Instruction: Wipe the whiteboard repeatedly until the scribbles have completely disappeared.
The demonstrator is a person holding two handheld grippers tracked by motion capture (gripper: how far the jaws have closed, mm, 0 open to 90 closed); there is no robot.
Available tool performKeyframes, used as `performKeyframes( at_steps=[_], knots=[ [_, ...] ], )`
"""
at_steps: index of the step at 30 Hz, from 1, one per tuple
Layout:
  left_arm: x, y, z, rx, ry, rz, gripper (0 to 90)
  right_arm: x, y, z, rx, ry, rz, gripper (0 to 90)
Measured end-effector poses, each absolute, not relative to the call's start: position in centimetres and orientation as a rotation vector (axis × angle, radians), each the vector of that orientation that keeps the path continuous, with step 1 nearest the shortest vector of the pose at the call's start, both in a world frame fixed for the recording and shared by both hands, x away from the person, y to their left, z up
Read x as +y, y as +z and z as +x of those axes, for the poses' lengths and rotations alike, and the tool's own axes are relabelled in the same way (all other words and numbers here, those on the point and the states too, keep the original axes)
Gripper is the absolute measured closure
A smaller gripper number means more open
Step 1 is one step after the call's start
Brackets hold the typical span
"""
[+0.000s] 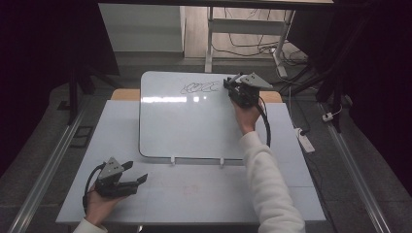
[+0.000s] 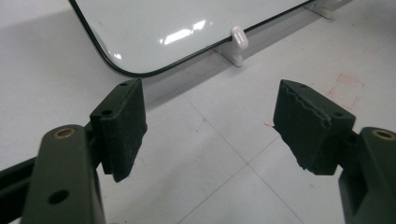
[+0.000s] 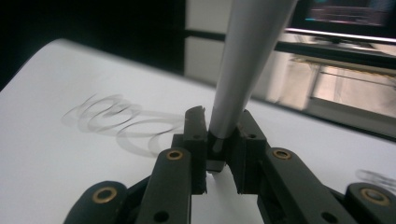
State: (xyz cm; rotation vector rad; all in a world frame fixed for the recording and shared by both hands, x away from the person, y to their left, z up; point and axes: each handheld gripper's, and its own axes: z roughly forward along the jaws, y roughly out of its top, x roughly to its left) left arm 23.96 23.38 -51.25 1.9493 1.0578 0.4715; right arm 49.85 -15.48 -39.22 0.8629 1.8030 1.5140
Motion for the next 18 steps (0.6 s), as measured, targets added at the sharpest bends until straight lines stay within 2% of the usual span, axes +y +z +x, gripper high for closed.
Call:
performKeyframes(
  at_steps=[5, 10, 14, 18],
  knots=[
    [23.4, -51.3, 24.2, 1.059, 0.468, 1.953, 26.2, -13.6, -40.1, 48.7, 1.903, 1.447, 0.734, 77.9],
    [23.4, -51.2, 24.0, 1.056, 0.473, 1.949, 26.3, -15.4, -39.8, 49.3, 1.804, 1.507, 0.869, 77.9],
    [23.3, -51.3, 24.2, 1.057, 0.47, 1.952, 26.3, -13.3, -40.3, 48.4, 1.898, 1.456, 0.743, 78.0],
    [23.3, -51.2, 24.0, 1.056, 0.472, 1.948, 26.3, -14.0, -39.1, 50.0, 1.817, 1.506, 0.831, 78.0]
  ],
)
